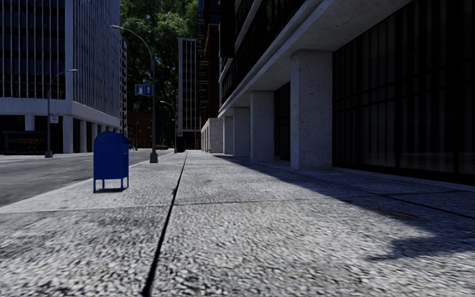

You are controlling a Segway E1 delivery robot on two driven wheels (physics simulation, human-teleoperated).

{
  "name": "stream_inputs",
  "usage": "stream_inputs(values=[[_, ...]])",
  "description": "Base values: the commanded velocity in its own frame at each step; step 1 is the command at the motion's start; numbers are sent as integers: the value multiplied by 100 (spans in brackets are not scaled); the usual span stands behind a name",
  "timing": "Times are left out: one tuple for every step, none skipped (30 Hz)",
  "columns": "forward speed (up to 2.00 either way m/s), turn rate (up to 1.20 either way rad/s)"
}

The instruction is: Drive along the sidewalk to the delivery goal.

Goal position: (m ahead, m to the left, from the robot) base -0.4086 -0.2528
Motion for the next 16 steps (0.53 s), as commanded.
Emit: stream_inputs(values=[[0, 0], [0, 0], [0, 0], [0, 0], [0, 0], [0, 0], [0, 0], [0, 0], [0, 0], [0, 0], [0, 0], [0, 0], [0, 0], [0, 0], [0, 0], [0, 0]])
